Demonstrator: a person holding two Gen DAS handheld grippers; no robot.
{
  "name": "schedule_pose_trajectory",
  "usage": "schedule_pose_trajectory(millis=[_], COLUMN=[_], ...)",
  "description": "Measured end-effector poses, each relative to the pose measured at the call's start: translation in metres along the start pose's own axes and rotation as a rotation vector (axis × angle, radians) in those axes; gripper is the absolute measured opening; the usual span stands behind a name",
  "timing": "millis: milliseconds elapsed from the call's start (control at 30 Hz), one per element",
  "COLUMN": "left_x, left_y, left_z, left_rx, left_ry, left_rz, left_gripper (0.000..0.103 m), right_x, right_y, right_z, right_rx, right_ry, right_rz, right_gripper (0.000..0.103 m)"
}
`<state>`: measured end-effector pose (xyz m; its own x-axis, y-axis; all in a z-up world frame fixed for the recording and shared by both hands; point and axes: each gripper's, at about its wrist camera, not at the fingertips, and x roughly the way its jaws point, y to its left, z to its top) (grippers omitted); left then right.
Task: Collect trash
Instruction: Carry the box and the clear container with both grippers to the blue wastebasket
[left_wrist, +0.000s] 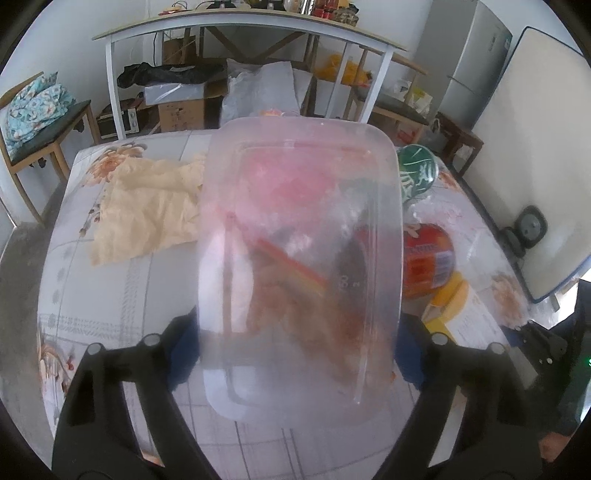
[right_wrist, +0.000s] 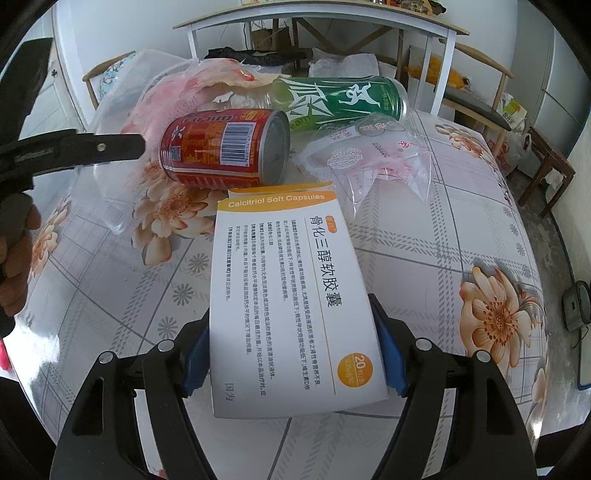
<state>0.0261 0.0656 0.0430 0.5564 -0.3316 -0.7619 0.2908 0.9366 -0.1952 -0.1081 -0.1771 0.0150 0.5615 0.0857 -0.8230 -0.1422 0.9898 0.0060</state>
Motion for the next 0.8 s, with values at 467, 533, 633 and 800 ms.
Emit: schedule_pose_trajectory(millis=[467,533,633,800], left_x=[-0.06,-0.071,-0.094,-0.143], left_y=[-0.007,-0.004,0.002,0.016], left_z=[-0.024,-0.026,-0.033,-0.049], left_rx=[0.023,0.017,0.002,-0.027], left_ry=[-0.045,-0.057,-0.084,-0.127], left_rz=[-0.005,-0.007,-0.008,0.017], left_gripper=[0.08,0.08,0.08,0.08], right_x=[0.0,-0.001,-0.005,-0.026], right_y=[-0.007,-0.007,-0.004,0.0], right_z=[0.0,0.0,-0.002,-0.004], right_rx=[0.025,0.033,0.02,0.019], right_ry=[-0.006,-0.005,-0.015,-0.067], right_rz=[0.019,0.029,0.016,0.013], right_gripper=[0.071,0.071,0.071,0.071])
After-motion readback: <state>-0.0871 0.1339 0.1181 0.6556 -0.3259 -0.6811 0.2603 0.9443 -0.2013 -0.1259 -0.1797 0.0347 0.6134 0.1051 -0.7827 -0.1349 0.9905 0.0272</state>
